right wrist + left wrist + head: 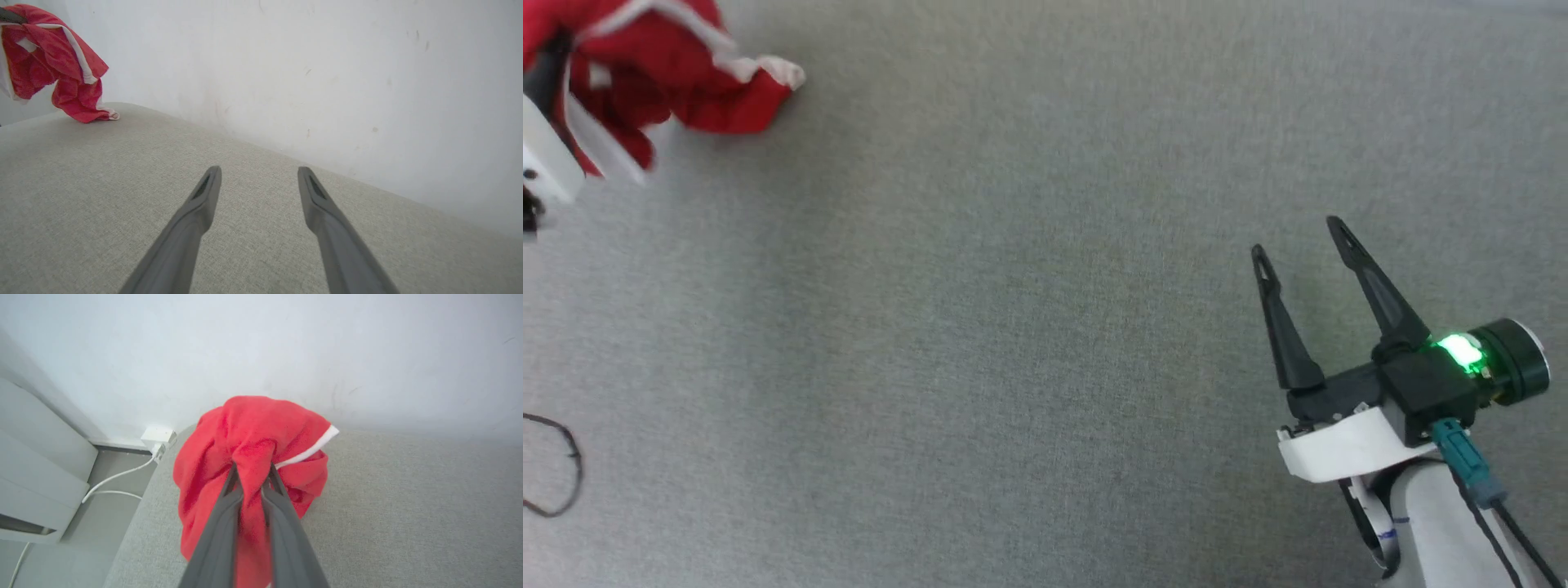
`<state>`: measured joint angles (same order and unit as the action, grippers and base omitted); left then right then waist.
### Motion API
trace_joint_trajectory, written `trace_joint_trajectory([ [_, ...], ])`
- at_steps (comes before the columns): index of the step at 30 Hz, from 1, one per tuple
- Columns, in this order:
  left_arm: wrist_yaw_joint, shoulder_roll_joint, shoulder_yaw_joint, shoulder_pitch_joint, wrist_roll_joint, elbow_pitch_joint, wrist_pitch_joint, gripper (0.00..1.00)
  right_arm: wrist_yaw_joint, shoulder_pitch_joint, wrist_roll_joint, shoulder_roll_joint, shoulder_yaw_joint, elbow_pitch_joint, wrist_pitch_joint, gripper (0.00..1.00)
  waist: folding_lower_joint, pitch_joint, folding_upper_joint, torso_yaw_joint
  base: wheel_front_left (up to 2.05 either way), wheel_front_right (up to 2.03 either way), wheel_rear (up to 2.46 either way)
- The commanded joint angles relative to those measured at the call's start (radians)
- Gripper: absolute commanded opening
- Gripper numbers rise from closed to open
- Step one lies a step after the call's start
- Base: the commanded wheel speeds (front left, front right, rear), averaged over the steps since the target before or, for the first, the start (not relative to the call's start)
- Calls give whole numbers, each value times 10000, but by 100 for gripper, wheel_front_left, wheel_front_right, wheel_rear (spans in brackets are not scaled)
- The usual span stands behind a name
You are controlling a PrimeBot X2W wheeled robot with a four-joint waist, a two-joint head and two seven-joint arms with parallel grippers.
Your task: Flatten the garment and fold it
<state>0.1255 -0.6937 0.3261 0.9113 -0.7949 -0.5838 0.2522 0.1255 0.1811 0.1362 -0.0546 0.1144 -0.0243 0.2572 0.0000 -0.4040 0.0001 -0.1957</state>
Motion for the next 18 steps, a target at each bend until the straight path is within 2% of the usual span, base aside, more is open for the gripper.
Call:
trace_joint_trajectory([
  [1, 51, 8, 134, 170, 211, 101, -411, 0, 52, -116, -102, 19, -122, 69, 39, 100, 0, 971, -1, -78, 0, 0, 0],
  [5, 51, 62, 425, 371, 684, 399, -1489, 0, 52, -271, -181, 33, -364, 109, 42, 100, 0, 1622, -1, 74, 0, 0, 0],
  [9, 39, 435, 708, 383, 975, 924, -2190, 0, 52, -498, -421, 39, -659, 195, 43, 100, 0, 2213, -1, 326, 0, 0, 0],
  [18, -318, 1412, 1350, -625, 1169, 2514, -2767, 0, 52, -952, -714, 42, -937, 331, 44, 100, 0, 3118, -1, 1505, 0, 0, 0],
])
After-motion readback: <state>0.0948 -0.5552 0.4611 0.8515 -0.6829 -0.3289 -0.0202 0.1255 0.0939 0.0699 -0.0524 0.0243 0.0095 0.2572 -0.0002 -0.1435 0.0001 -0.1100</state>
